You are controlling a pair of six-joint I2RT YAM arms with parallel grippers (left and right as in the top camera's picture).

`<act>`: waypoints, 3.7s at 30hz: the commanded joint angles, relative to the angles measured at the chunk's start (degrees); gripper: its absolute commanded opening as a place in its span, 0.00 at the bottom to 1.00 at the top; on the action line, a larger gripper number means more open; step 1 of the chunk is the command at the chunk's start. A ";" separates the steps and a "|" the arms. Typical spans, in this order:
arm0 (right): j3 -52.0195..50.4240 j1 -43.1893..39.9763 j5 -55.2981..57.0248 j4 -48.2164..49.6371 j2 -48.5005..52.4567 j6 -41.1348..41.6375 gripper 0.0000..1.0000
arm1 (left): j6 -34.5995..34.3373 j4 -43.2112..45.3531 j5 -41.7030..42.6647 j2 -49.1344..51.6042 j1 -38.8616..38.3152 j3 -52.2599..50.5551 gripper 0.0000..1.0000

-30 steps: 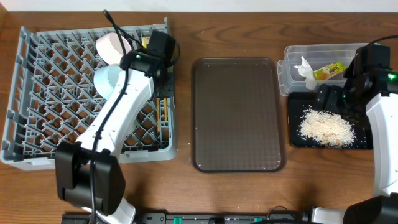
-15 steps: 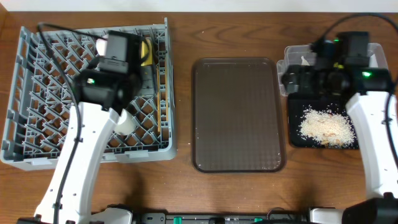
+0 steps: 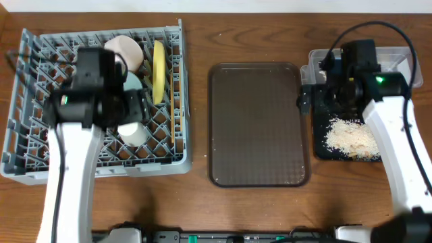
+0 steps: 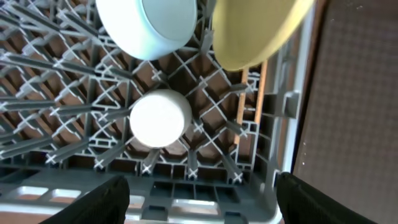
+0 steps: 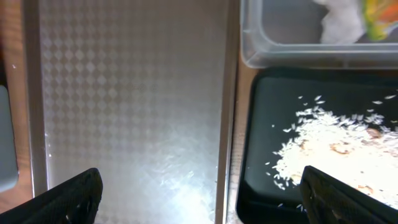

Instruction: Sort waste into correct bins and load items into the dishwasher rack

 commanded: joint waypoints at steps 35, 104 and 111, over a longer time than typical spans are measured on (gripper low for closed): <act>-27.89 0.31 9.75 -4.68 -44.83 -0.24 0.99 | 3.80 11.67 0.33 -48.72 -0.11 -25.11 0.89; -76.91 0.20 6.82 54.99 -84.74 -4.26 0.99 | 3.78 11.87 0.13 -50.25 -0.20 -31.52 0.90; -76.91 0.20 6.80 55.01 -84.74 -4.24 0.99 | 1.86 30.08 0.13 -63.21 -2.14 -54.16 0.90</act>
